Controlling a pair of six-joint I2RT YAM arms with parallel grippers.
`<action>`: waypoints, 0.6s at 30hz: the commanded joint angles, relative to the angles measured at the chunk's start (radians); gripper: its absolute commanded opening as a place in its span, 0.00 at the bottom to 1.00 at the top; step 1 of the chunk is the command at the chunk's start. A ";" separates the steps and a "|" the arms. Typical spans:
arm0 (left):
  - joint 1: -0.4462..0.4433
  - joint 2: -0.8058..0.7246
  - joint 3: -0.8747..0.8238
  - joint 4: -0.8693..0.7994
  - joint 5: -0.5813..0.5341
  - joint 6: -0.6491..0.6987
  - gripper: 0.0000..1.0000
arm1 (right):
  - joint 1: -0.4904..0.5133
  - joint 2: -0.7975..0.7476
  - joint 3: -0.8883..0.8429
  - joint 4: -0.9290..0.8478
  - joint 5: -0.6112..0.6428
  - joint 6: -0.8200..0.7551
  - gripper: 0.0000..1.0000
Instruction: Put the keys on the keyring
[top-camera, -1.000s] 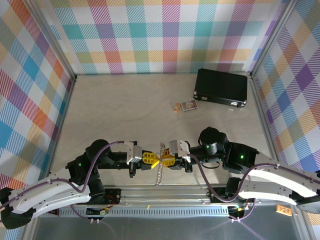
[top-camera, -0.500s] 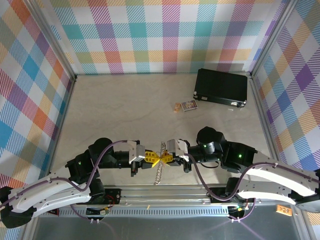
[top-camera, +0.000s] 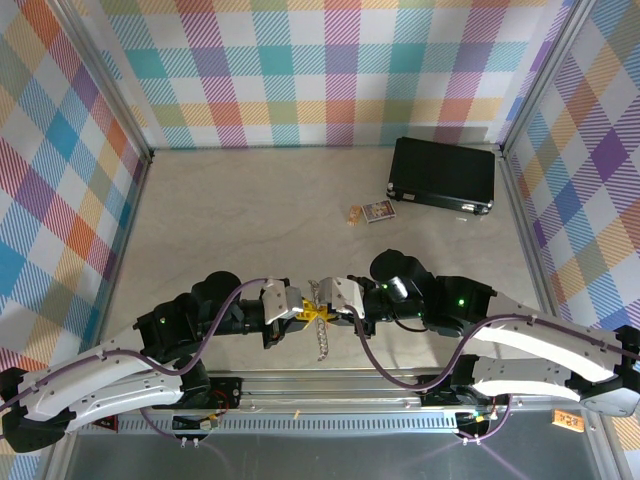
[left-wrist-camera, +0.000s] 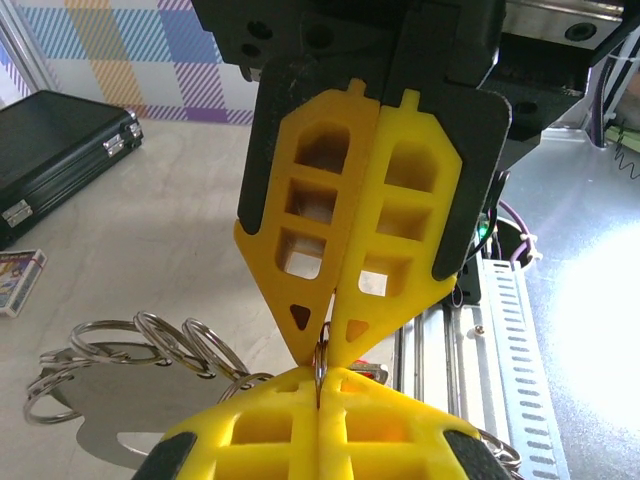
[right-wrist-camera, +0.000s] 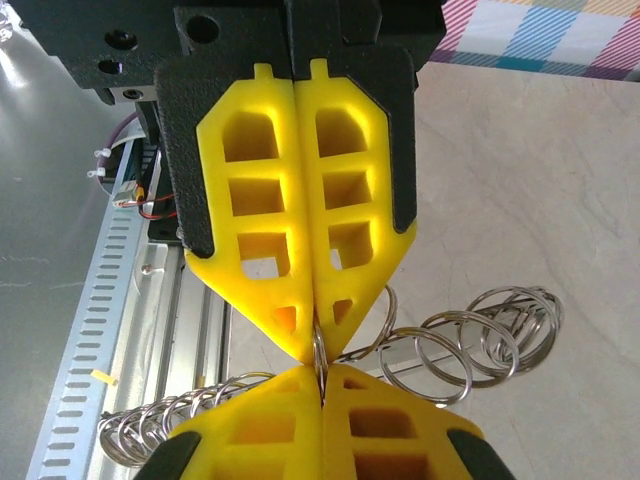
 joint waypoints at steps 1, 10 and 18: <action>0.003 -0.017 0.014 0.083 -0.056 -0.006 0.00 | 0.029 0.001 0.041 -0.027 -0.018 -0.024 0.00; 0.003 -0.079 -0.032 0.187 0.009 -0.034 0.00 | 0.035 -0.028 0.016 0.014 -0.051 0.010 0.12; 0.003 -0.105 -0.046 0.233 0.095 -0.056 0.00 | 0.036 -0.053 0.000 0.034 -0.072 0.023 0.09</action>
